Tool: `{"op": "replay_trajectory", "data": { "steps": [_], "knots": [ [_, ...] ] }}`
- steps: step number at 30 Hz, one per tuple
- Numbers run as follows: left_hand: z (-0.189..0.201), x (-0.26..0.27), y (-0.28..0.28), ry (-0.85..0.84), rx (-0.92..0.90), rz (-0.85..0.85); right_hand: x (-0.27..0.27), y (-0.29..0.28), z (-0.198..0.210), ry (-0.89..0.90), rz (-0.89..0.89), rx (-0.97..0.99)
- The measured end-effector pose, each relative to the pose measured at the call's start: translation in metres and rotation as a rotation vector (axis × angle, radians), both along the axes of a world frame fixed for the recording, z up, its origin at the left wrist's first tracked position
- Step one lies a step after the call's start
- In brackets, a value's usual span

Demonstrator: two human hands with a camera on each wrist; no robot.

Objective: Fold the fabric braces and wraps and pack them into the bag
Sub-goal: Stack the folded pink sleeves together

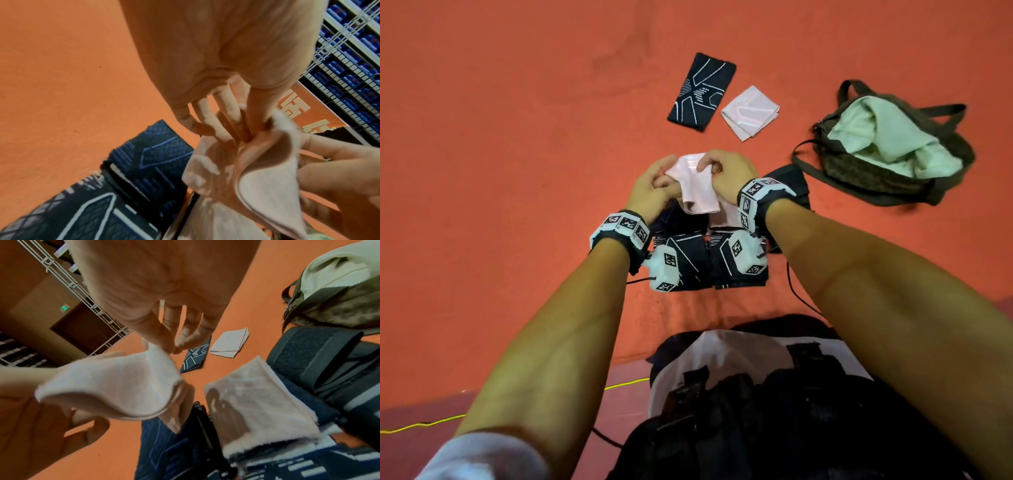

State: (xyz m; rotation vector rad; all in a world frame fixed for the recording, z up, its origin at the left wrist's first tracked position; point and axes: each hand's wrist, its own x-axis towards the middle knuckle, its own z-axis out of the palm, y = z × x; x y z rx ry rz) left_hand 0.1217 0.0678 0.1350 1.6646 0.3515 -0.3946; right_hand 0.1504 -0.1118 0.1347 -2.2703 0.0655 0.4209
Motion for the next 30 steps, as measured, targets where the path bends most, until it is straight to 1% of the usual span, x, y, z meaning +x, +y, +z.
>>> {"op": "replay_trajectory", "data": {
  "steps": [4, 6, 10, 14, 21, 27, 30],
  "knots": [
    [0.006, -0.022, 0.009, 0.05, 0.012, 0.057, -0.029, 0.012, 0.001, 0.047, 0.056, 0.007],
    [0.004, -0.035, 0.012, 0.075, 0.046, 0.047, -0.045, 0.013, -0.003, 0.067, 0.079, 0.02],
    [-0.011, -0.062, 0.02, 0.066, 0.163, -0.001, -0.072, 0.012, -0.012, 0.095, 0.15, 0.012],
    [-0.027, -0.078, 0.029, 0.104, 0.224, 0.01, -0.089, 0.013, -0.022, 0.139, 0.147, 0.01],
    [-0.031, -0.089, 0.031, 0.084, 0.278, -0.037, -0.097, 0.014, -0.034, 0.184, 0.122, 0.102],
    [-0.031, -0.09, 0.028, 0.105, 0.208, -0.07, -0.091, 0.011, -0.031, 0.193, 0.093, -0.015],
    [-0.028, -0.089, 0.023, 0.164, 0.176, -0.02, -0.091, 0.009, -0.033, 0.2, 0.083, -0.042]
  ]
}}
